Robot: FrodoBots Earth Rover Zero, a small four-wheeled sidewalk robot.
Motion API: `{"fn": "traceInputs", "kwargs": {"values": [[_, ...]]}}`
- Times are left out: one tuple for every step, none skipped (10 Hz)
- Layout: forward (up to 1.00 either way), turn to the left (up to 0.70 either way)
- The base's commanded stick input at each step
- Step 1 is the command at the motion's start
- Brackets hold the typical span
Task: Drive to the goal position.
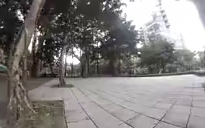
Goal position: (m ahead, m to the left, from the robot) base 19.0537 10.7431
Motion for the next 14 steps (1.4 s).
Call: {"fn": "traceInputs", "kwargs": {"values": [[0.7, 0.0], [0.7, 0.0], [0.7, 0.0], [0.7, 0.0], [0.7, 0.0], [0.7, 0.0], [0.7, 0.0], [0.7, 0.0], [0.7, 0.0], [0.7, 0.0], [0.7, 0.0], [0.7, 0.0], [0.7, 0.0], [0.7, 0.0]]}}
